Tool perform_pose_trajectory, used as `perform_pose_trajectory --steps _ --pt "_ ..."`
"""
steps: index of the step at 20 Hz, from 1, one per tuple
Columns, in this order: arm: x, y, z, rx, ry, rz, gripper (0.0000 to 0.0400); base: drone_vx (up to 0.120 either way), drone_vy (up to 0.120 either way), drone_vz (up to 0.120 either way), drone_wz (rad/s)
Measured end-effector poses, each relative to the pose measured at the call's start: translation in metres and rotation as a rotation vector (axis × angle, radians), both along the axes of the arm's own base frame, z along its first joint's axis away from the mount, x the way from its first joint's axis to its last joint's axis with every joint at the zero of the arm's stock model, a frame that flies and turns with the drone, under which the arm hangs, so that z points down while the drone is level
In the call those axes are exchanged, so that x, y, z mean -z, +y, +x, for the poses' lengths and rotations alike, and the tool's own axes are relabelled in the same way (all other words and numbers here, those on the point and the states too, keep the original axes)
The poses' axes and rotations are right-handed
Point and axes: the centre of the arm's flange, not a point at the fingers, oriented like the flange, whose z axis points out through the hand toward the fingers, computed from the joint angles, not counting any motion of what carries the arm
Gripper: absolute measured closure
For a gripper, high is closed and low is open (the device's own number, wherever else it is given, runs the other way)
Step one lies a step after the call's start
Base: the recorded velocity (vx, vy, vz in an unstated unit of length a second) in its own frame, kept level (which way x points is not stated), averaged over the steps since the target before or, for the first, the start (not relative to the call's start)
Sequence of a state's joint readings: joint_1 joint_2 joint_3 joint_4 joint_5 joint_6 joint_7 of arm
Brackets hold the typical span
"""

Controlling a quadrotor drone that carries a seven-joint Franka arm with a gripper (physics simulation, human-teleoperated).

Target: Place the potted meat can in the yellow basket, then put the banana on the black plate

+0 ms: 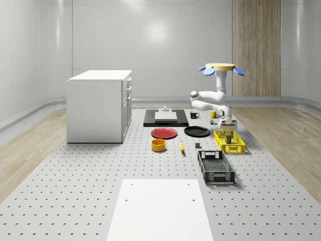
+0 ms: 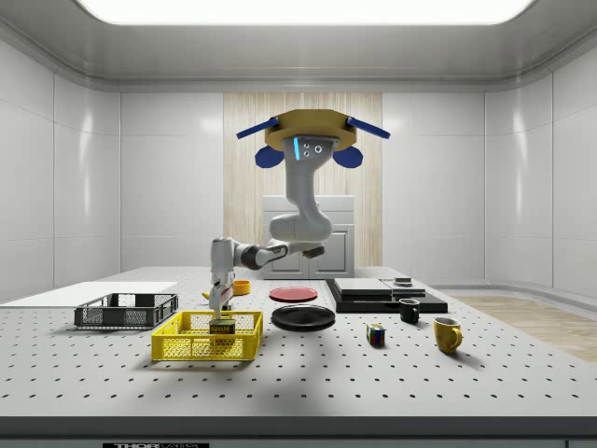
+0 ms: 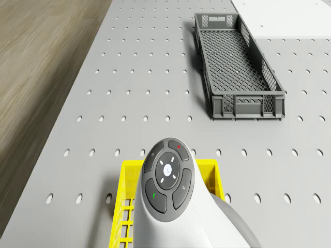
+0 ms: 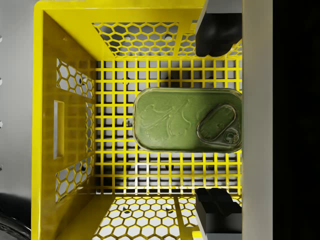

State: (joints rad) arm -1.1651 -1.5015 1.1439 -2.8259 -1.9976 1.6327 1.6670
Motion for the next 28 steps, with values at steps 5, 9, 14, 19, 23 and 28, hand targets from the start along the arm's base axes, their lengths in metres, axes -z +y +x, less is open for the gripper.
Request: perform_pose_trajectory --steps 5,9,14,19,23,28 --pt "0.001 0.0 0.0 0.002 0.0 0.001 0.0003 0.12 -0.12 0.04 0.0" --pt "0.0013 0.0 0.0 0.003 0.0 0.001 0.0001 0.12 -0.12 0.0 0.0" --pt "0.0014 0.0 0.0 0.003 0.0 0.001 0.0 0.12 -0.12 0.0 0.0" --pt "0.0014 0.0 0.0 0.003 0.0 0.001 0.0 0.12 -0.12 0.0 0.0" --pt "0.0014 0.0 0.0 0.003 0.0 0.001 0.0 0.12 -0.12 0.0 0.0" --pt "0.0014 0.0 0.0 0.003 0.0 0.001 0.0 0.024 -0.12 0.0 0.0"
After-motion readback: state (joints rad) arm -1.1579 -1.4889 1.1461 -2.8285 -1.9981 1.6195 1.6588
